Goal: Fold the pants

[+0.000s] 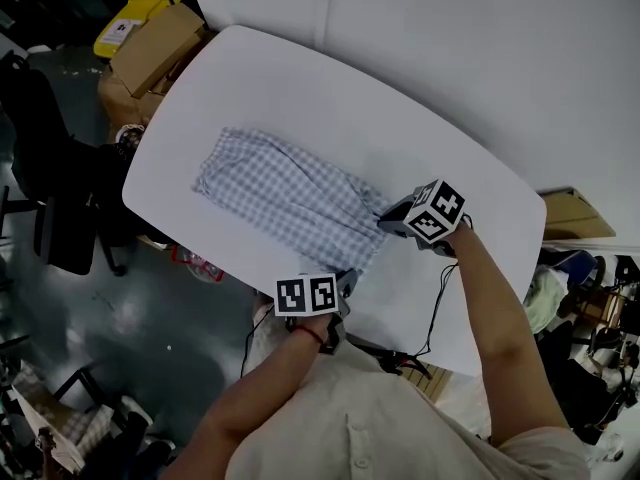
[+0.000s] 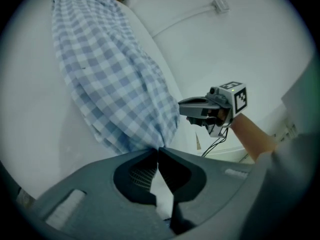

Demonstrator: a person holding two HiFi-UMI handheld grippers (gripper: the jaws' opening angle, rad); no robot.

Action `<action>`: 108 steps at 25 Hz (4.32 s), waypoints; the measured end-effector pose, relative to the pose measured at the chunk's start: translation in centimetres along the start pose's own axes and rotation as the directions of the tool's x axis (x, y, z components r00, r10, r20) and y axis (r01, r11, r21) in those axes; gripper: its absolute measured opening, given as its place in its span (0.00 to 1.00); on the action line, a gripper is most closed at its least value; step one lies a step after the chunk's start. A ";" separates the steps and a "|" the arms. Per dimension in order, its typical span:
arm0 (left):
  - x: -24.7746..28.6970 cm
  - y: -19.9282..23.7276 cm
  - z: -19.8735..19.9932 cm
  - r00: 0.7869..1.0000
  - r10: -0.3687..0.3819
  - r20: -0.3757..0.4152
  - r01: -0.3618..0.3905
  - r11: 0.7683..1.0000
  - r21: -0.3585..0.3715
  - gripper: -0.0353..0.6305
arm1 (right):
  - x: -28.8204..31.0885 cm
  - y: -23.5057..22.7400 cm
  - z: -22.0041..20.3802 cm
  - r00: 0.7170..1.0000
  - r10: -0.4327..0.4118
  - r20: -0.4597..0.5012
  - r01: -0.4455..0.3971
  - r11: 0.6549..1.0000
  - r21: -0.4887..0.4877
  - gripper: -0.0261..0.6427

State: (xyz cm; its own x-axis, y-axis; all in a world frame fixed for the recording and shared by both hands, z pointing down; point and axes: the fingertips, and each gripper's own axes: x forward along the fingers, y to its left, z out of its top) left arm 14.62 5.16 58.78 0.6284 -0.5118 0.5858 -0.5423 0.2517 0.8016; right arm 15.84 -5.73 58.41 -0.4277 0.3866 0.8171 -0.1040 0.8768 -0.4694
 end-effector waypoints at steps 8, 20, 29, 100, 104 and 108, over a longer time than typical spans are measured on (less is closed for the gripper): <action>-5.3 -2.0 -0.8 0.990 -0.128 0.054 0.128 0.992 0.007 0.08 | -4.9 -2.0 0.2 0.995 -0.082 0.058 0.083 0.997 -0.006 0.06; -6.9 -0.1 -5.3 0.994 -0.102 -0.035 0.102 0.995 -0.012 0.08 | -6.1 -0.1 -2.6 0.990 -0.129 0.049 0.132 0.990 -0.054 0.07; -6.3 2.2 -7.9 0.988 -0.050 -0.143 0.050 0.999 -0.006 0.08 | 0.7 2.9 -3.9 0.995 -0.058 -0.086 0.057 0.998 -0.024 0.07; -20.5 3.3 14.0 0.866 0.002 -0.500 0.261 0.851 0.455 0.10 | -3.0 4.5 19.9 0.890 -0.195 -0.412 -0.142 0.740 -0.658 0.08; -20.3 7.3 17.0 0.853 0.008 -0.522 0.239 0.883 0.405 0.10 | 0.5 2.2 22.6 0.887 -0.174 -0.428 -0.142 0.778 -0.612 0.08; -18.8 11.7 19.3 0.855 0.080 -0.513 0.158 0.900 0.405 0.11 | 4.3 -0.4 23.9 0.893 -0.175 -0.415 -0.109 0.810 -0.576 0.08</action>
State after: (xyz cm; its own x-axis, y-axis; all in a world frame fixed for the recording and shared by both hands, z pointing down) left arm -14.33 1.90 54.84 0.7796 0.0040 0.6263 -0.6146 -0.1870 0.7663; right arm -7.39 -11.23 54.09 0.0090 0.3101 0.9507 0.4793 0.8330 -0.2762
